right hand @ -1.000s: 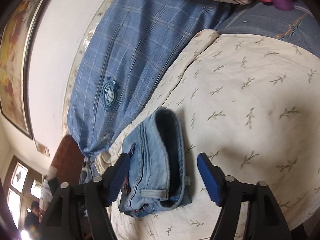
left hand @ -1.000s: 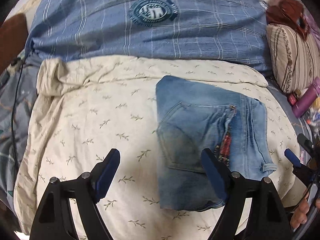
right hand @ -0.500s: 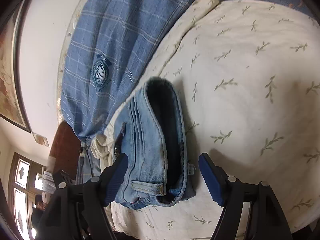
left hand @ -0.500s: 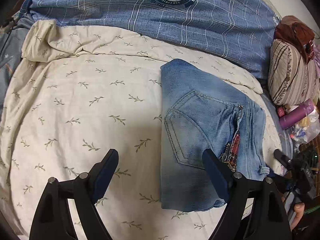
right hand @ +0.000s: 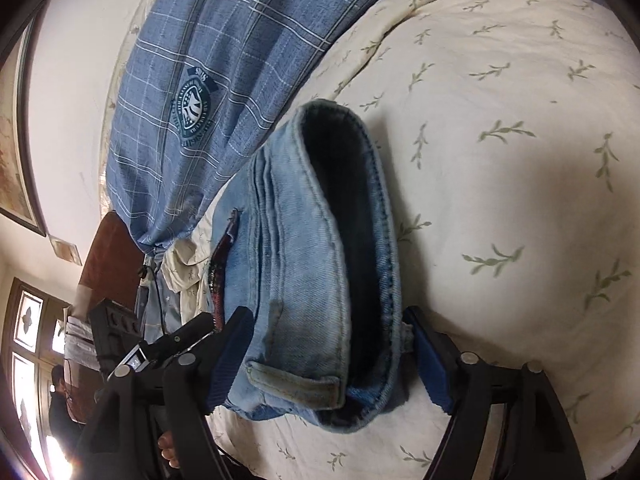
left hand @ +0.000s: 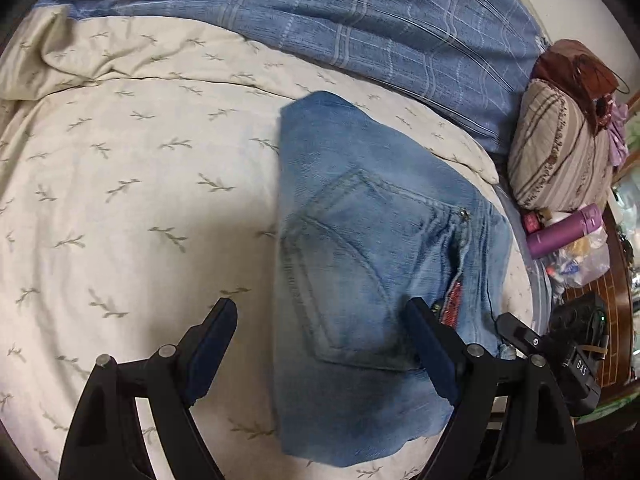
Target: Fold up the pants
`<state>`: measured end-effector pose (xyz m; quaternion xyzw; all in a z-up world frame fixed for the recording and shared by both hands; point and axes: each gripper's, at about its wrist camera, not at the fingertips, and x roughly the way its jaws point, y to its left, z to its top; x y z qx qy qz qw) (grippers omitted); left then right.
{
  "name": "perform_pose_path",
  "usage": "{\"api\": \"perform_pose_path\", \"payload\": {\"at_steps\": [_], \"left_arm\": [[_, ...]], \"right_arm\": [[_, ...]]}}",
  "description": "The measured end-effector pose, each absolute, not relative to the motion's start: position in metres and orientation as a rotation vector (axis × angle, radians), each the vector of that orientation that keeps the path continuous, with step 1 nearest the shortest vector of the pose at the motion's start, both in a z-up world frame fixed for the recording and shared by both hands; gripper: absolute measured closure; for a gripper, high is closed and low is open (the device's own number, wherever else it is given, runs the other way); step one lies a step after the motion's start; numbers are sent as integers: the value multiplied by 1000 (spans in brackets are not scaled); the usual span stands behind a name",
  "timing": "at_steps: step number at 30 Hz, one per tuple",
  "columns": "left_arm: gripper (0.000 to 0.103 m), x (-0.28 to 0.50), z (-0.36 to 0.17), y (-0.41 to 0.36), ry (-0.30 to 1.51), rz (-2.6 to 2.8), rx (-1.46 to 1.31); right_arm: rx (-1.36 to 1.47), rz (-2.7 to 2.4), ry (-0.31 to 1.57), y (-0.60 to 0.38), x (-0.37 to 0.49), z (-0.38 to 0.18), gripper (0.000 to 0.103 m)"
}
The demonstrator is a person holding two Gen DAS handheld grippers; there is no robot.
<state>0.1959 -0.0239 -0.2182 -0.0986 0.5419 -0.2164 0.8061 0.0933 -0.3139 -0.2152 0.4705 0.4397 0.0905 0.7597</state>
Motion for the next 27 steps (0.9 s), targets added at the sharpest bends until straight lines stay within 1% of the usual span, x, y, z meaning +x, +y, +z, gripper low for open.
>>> {"api": "perform_pose_path", "payload": {"at_steps": [13, 18, 20, 21, 23, 25, 27], "left_arm": [[16, 209, -232, -32, 1172, -526, -242], [15, 210, -231, -39, 1170, -505, -243], [16, 207, -226, -40, 1151, -504, -252], [19, 205, -223, -41, 1137, -502, -249], [21, 202, -219, -44, 1118, -509, -229], [24, 201, -219, -49, 1117, -498, -188], [24, 201, -220, -50, 1114, -485, -186]], "right_arm": [[1022, 219, 947, -291, 112, -213, 20], [1029, 256, 904, -291, 111, -206, 20], [1003, 289, 858, -288, 109, -197, 20], [990, 300, 843, -287, 109, -193, 20], [970, 293, 855, -285, 110, -193, 20], [970, 248, 917, -285, 113, -205, 23], [1022, 230, 948, -290, 113, -216, 29]]}}
